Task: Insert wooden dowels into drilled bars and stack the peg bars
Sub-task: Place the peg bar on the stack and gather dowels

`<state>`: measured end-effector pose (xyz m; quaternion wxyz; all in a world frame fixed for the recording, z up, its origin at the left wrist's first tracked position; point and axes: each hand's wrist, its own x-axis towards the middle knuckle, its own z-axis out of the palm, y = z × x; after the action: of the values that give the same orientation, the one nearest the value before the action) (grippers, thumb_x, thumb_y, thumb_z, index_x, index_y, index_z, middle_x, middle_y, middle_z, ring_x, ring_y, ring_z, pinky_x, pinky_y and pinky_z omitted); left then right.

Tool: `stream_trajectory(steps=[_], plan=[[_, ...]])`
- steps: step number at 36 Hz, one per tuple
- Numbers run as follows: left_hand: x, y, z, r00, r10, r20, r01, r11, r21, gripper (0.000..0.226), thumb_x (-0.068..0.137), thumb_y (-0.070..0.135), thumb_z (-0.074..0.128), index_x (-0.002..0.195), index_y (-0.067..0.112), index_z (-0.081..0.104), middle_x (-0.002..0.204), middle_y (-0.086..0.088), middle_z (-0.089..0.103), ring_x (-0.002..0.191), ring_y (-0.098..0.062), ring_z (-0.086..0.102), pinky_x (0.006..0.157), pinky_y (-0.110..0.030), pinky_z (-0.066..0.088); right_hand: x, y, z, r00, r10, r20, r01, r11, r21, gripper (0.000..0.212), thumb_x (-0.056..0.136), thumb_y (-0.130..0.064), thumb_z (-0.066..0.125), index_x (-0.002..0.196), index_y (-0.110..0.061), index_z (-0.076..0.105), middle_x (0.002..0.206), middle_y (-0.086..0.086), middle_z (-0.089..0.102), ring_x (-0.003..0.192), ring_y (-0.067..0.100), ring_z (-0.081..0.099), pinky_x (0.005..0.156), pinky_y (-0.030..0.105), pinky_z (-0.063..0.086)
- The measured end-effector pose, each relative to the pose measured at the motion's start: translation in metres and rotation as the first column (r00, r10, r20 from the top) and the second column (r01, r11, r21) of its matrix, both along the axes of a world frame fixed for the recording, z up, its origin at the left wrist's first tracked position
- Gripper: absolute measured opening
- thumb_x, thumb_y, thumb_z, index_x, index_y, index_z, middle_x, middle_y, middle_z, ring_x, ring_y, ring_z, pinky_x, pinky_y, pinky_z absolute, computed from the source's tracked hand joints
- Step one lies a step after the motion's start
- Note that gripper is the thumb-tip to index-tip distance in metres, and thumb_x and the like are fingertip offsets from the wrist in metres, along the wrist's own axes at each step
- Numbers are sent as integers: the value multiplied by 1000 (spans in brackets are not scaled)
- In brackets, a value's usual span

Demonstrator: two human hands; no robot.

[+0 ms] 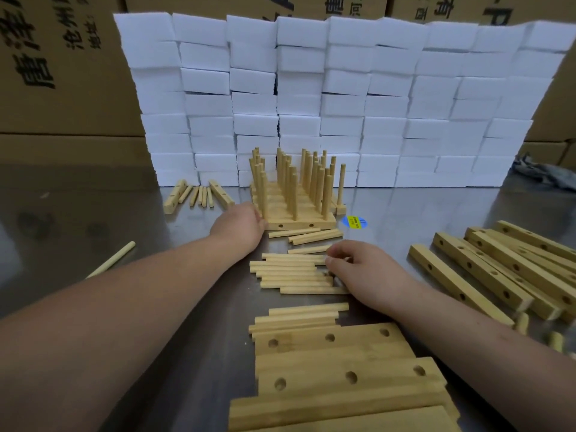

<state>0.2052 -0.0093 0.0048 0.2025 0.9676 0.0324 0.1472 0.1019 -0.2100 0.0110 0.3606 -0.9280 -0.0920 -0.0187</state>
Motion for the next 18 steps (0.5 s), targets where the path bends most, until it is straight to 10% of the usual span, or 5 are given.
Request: stream_trajectory(steps=[14, 18], plan=[[-39, -16, 4, 935, -300, -187, 299, 954, -38, 34, 97, 34, 34, 91, 18, 63, 87, -2, 62, 80, -17, 54, 60, -25, 37, -3, 6, 16, 996, 28, -88, -19, 994, 108, 31, 93, -30, 51, 124, -26, 56, 99, -14, 58, 78, 1, 55, 66, 10, 41], [-51, -6, -5, 935, -329, -137, 308, 939, -151, 34, 97, 34, 38, 92, 17, 66, 92, -8, 66, 81, -19, 57, 64, -24, 39, -4, -8, 41, 996, -61, 71, 74, 974, -213, 36, 94, -27, 44, 129, -30, 52, 131, -6, 54, 112, 14, 51, 86, 24, 36]])
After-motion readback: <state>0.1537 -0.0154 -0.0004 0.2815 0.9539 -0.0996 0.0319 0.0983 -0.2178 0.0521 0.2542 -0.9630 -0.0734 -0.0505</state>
